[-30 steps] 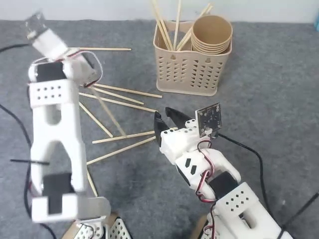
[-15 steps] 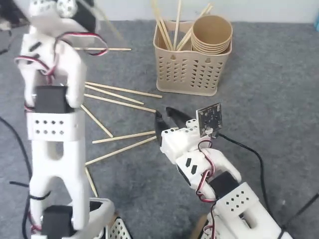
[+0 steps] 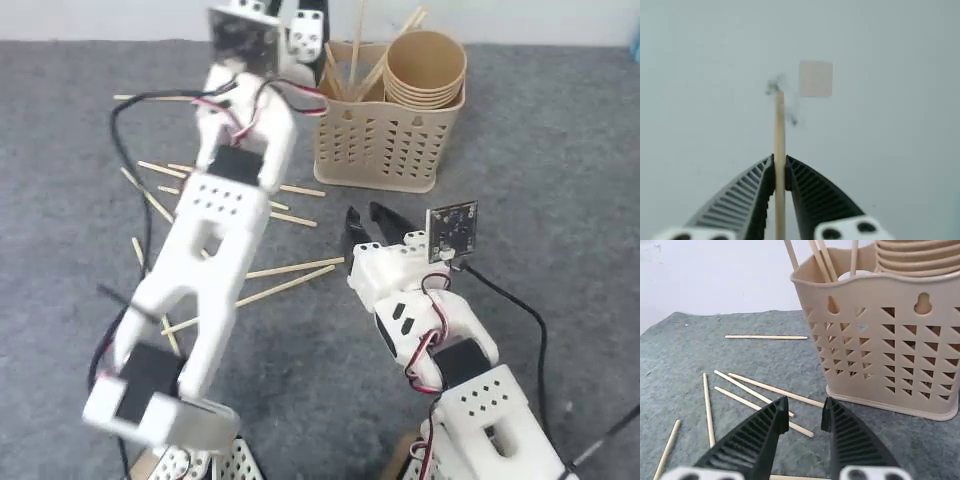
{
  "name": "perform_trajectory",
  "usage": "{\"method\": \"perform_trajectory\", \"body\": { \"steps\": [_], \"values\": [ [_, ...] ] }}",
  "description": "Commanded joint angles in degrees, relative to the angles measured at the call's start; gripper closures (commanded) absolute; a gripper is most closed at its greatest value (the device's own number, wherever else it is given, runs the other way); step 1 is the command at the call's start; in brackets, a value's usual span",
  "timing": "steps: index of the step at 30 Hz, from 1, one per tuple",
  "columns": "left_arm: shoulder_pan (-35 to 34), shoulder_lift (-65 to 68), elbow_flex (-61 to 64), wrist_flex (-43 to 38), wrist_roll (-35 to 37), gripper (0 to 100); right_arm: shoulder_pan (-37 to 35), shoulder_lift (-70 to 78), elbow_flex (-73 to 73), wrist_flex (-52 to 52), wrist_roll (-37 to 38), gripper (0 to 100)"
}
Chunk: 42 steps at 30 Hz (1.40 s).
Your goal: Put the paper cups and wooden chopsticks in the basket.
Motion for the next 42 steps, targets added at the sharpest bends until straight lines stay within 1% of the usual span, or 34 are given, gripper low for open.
{"method": "perform_trajectory", "body": {
  "steps": [1,4,7,12,16,18,21,25,29,33,35,38,40,42],
  "values": [
    [0.79,8.53,-12.18,-1.85,-0.44,99,0.48,-1.36,-1.49,-1.45,-0.35,88.4],
    [1.23,13.01,-17.01,-1.32,-0.44,99,0.57,-1.36,-1.49,-1.45,-0.35,88.4],
    [1.49,13.89,-20.35,1.93,-0.35,99,0.75,-1.36,-1.49,-1.45,-0.35,88.4],
    [0.97,7.82,-22.64,5.89,-0.35,99,0.57,-1.36,-1.49,-1.45,-0.35,88.4],
    [1.41,2.55,-22.55,10.90,-0.35,99,0.57,-1.36,-1.58,-1.45,-0.35,88.4],
    [1.58,0.70,-22.55,10.99,-0.26,99,0.57,-1.36,-1.58,-1.45,-0.35,88.4],
    [2.90,-0.53,-22.64,10.90,1.76,99,0.57,-1.36,-1.58,-1.45,-0.35,88.4],
    [3.69,2.20,-22.37,10.46,1.93,99,0.57,-1.36,-1.58,-1.45,-0.35,88.4],
    [3.16,8.53,-22.55,4.57,1.93,99,0.57,-1.36,-1.58,-1.45,-0.35,88.4],
    [3.08,13.63,-22.64,1.76,1.85,99,0.84,-1.36,-1.58,-1.45,-0.35,88.4],
    [2.46,15.56,-22.64,0.70,1.85,95,0.84,-1.36,-1.58,-1.45,-0.35,88.4],
    [1.58,16.88,-22.37,0.88,2.46,83,0.84,-1.36,-1.58,-1.45,-0.35,88.4],
    [0.18,16.79,-22.64,3.69,2.46,76,0.84,-1.36,-1.58,-1.45,-0.35,88.4],
    [-1.05,16.00,-23.60,6.68,2.46,72,0.84,-1.36,-1.58,-1.45,-0.35,88.4]
  ]
}}
